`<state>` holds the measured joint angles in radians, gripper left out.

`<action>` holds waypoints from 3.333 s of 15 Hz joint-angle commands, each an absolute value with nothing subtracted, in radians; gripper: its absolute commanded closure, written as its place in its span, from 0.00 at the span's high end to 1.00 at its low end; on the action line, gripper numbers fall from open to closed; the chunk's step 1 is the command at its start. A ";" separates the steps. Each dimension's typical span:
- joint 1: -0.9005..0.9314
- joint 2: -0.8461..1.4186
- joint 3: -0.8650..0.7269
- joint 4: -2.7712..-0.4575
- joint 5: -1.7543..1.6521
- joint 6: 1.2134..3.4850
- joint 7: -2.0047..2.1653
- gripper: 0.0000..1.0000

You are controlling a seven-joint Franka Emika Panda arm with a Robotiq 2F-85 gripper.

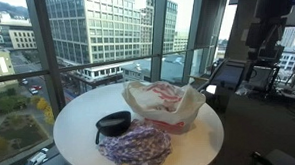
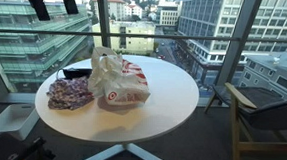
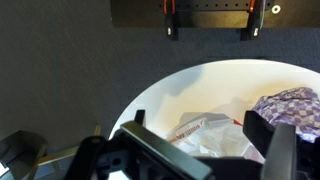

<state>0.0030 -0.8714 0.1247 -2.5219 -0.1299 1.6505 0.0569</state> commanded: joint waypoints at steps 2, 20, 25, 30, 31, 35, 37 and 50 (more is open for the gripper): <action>0.019 -0.870 0.114 -2.511 -0.138 1.647 0.067 1.00; 0.145 -0.270 0.340 -2.354 -0.167 1.961 0.207 1.00; 0.202 -0.134 0.339 -2.285 -0.193 2.042 0.166 1.00; 0.224 -0.127 0.326 -2.303 -0.183 2.046 0.181 1.00; 0.225 -0.127 0.326 -2.302 -0.183 2.046 0.181 1.00; 0.230 -0.065 0.307 -2.335 -0.152 2.133 0.098 1.00; 0.238 0.006 0.316 -2.342 -0.189 2.171 0.093 1.00; 0.442 0.324 0.319 -2.143 -0.510 2.151 0.200 1.00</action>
